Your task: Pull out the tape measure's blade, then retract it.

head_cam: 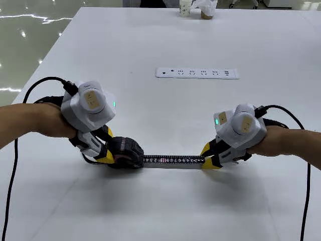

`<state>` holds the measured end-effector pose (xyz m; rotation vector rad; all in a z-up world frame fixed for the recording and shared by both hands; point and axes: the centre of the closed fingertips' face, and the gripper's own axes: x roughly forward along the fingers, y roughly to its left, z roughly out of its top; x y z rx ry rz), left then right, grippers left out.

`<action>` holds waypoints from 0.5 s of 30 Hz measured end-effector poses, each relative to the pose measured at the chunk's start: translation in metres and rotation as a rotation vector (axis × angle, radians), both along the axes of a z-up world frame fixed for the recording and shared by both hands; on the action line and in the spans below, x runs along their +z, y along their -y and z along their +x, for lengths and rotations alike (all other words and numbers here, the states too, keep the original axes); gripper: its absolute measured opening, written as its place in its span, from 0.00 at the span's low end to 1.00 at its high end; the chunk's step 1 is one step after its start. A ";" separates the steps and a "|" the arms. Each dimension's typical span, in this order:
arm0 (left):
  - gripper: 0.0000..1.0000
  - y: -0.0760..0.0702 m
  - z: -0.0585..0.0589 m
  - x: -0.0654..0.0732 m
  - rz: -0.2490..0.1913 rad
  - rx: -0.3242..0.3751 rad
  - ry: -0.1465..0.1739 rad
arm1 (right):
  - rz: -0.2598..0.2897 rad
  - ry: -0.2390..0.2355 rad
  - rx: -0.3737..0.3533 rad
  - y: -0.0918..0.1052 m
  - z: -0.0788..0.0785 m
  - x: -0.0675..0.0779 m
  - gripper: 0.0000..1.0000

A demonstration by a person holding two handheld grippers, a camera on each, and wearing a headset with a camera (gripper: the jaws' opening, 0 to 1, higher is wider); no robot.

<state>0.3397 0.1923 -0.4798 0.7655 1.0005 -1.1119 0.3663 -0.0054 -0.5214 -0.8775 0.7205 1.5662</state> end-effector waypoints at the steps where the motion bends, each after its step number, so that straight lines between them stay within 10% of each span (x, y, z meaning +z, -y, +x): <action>1: 0.23 0.000 0.000 0.000 0.000 0.001 0.000 | -0.002 0.000 -0.001 0.001 0.000 0.000 0.09; 15: 0.23 0.000 0.000 0.000 0.004 0.005 -0.003 | -0.030 0.007 -0.007 0.019 0.003 0.002 0.09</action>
